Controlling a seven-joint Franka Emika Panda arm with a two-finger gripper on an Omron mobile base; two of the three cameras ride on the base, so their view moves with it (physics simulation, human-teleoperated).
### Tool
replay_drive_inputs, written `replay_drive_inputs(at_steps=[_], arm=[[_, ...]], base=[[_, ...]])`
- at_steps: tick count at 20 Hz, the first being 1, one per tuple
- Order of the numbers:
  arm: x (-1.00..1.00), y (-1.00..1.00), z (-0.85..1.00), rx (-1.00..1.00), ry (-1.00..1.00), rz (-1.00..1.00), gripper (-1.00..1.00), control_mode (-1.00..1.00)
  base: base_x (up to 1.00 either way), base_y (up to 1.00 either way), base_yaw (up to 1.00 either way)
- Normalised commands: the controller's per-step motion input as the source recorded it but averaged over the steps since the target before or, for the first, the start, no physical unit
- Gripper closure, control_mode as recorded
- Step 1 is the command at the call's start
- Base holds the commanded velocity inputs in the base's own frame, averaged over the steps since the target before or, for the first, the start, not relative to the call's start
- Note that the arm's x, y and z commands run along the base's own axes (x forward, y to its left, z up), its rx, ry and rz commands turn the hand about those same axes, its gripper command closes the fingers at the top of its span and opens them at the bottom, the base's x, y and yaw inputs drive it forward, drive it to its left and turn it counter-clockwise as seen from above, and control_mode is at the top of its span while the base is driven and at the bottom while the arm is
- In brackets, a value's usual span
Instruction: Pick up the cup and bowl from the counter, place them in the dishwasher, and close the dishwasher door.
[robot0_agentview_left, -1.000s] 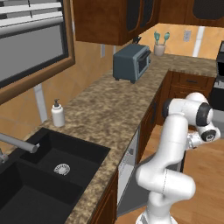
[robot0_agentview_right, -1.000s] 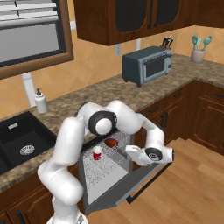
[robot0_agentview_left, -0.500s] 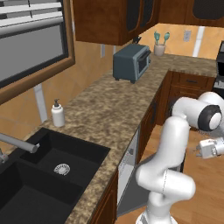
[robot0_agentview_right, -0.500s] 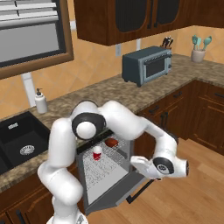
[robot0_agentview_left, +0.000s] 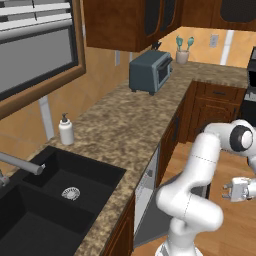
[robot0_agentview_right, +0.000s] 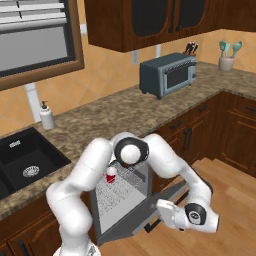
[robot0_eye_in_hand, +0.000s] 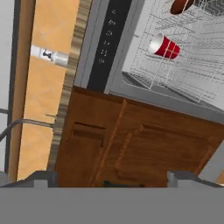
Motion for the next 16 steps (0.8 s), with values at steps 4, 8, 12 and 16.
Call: replay_drive_inputs(at_steps=[4,8,12,16], arm=[[0.32,-0.05,-0.91,0.3,0.0,0.0,-1.0,-1.0],[0.61,0.38,-0.55,0.19,-0.02,-0.04,-1.0,-1.0],[0.68,0.88,-0.25,0.11,-0.05,-0.06,-1.0,-1.0],[0.58,1.0,-0.02,0.06,-0.09,-0.04,-1.0,-1.0]], base=[[0.0,0.0,0.0],[0.0,0.0,0.0],[0.0,0.0,0.0],[0.0,0.0,0.0]])
